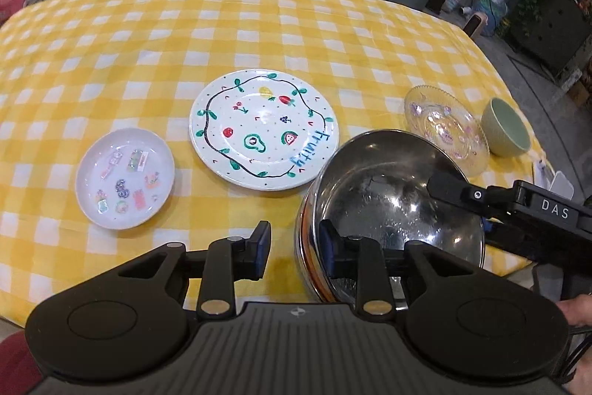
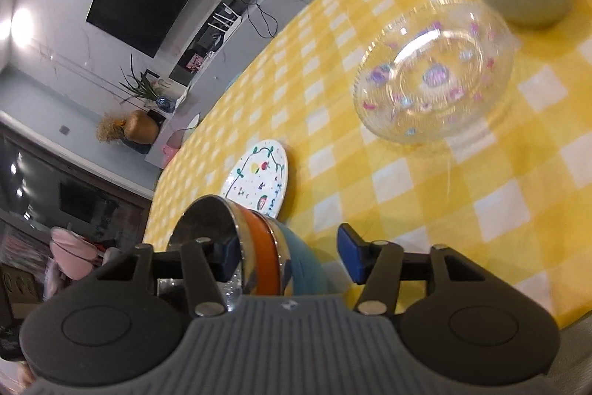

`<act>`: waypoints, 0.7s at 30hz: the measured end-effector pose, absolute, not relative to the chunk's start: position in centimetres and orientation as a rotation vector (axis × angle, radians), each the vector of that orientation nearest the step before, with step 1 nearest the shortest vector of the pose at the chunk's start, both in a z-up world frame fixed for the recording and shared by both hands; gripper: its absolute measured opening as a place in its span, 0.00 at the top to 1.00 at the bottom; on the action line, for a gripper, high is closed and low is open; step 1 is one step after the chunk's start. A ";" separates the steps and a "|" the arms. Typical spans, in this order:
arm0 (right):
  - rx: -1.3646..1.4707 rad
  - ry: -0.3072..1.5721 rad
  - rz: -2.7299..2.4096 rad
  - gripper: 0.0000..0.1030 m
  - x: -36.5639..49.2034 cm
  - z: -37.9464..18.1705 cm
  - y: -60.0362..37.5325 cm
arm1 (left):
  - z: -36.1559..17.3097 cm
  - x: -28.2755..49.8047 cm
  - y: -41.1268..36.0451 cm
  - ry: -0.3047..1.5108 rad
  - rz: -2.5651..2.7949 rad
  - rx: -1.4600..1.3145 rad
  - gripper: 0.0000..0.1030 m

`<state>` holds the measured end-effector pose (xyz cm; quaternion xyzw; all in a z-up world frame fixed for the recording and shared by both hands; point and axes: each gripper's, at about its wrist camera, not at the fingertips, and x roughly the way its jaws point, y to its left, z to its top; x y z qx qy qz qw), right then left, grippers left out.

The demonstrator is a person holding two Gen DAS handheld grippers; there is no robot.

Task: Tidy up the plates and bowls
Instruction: 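Open both tools to release the orange bowl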

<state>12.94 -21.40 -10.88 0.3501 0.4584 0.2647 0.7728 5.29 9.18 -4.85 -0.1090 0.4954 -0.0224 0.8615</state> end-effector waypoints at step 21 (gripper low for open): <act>0.797 0.956 0.568 0.43 12.8 -10.5 -21.8 | -4.0 5.1 9.7 0.964 -0.077 -0.302 0.63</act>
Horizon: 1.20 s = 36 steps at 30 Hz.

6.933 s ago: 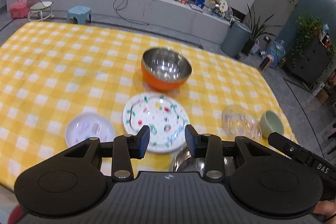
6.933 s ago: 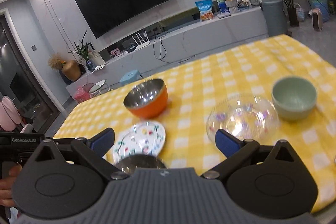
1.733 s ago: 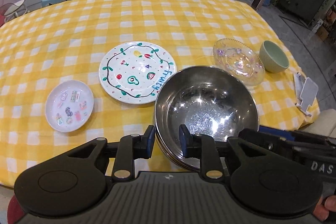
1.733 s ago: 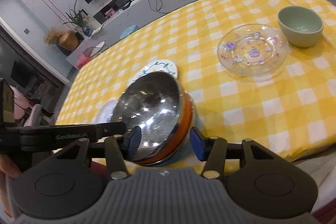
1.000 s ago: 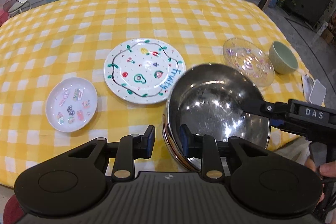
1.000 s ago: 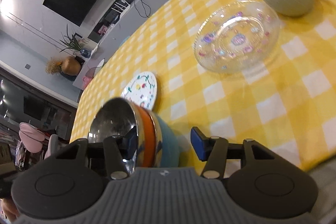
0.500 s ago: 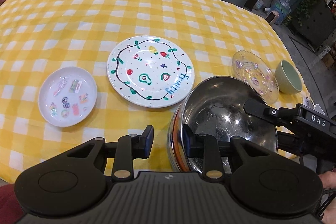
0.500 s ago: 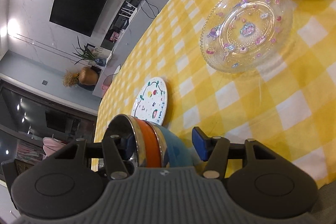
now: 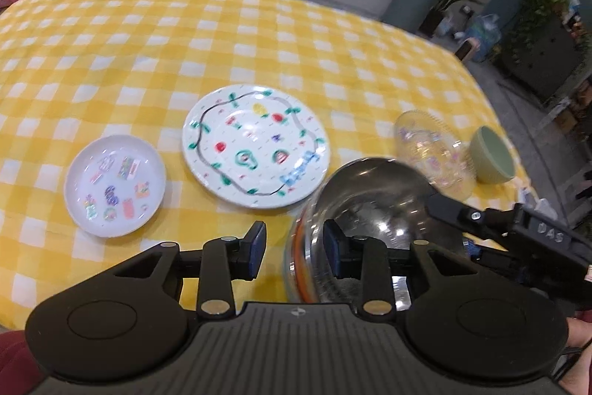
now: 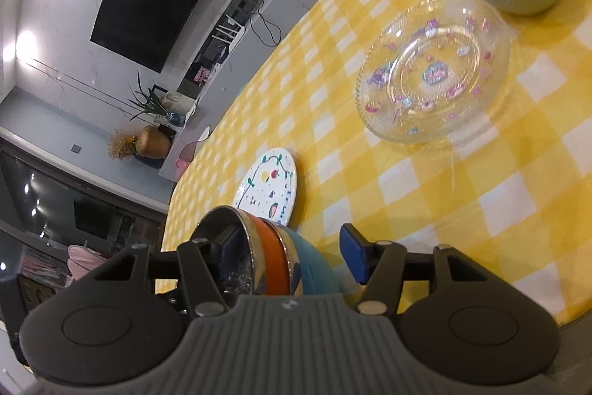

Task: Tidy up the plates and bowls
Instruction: 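Open both tools to release the orange bowl, then move both tools toward the green bowl and glass plate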

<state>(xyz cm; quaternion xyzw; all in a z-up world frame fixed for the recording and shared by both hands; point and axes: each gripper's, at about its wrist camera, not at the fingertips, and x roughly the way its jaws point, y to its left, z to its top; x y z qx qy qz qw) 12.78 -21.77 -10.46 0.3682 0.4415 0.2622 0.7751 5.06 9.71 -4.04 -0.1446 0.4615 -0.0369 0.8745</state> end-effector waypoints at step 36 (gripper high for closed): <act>0.375 0.757 0.062 0.06 21.4 2.4 -34.0 | 5.2 10.8 -3.2 0.819 -0.229 -0.131 0.51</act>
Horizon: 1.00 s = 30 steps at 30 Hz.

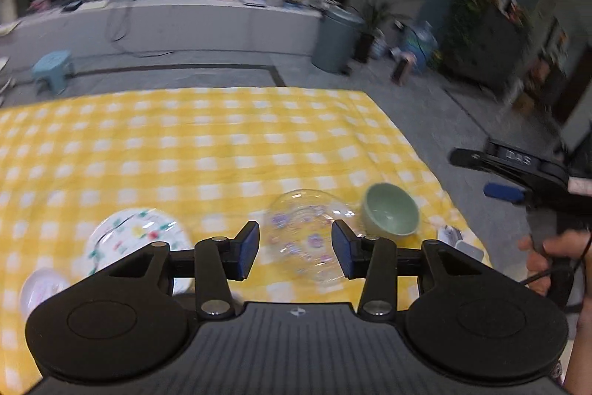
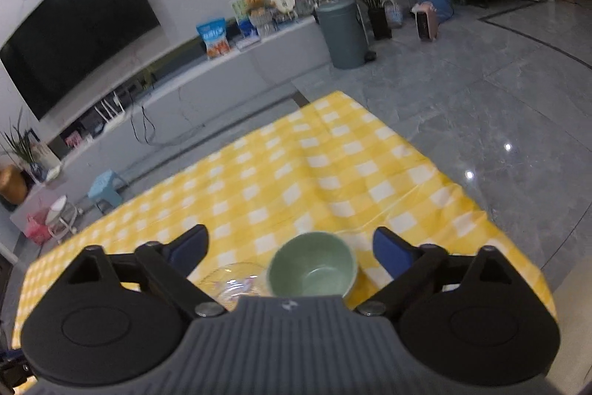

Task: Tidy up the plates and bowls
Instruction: 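Move both tools toward the green bowl and glass plate, then close the left tool on the pale green bowl rim while the right tool grips its other side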

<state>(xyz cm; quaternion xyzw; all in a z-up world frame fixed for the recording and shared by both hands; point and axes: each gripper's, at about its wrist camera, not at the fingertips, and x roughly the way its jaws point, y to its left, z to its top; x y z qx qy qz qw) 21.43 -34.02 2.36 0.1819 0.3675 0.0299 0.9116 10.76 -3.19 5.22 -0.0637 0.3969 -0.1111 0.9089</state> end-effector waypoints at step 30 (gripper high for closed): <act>0.357 0.922 0.075 0.40 24.7 -7.5 -35.4 | -4.1 21.4 -15.3 1.024 -0.362 -0.013 0.54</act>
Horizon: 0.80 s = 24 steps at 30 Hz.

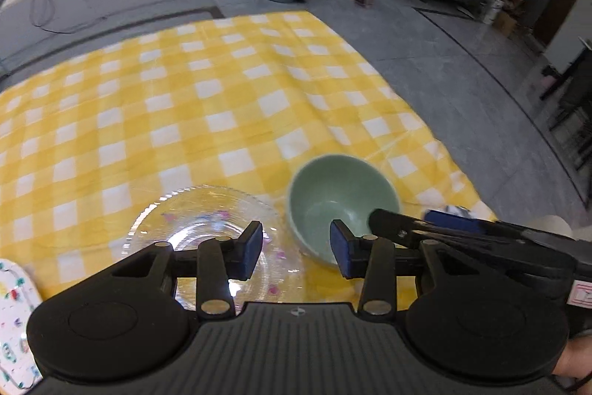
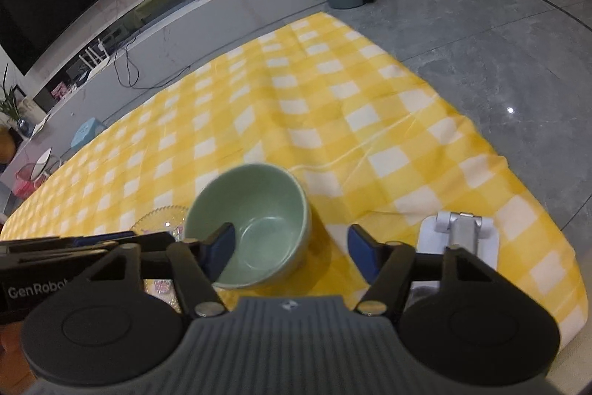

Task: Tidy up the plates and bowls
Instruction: 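Close the left tool on the pale green bowl rim while the right tool grips its other side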

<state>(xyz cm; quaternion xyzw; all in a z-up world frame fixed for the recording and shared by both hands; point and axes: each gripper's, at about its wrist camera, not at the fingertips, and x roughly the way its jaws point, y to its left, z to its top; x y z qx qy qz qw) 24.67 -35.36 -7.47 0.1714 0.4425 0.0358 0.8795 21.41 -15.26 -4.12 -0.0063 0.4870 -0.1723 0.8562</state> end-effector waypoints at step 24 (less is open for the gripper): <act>0.384 1.031 0.131 0.65 25.8 -9.7 -34.6 | -6.9 23.4 -14.7 1.175 -0.362 -0.079 0.96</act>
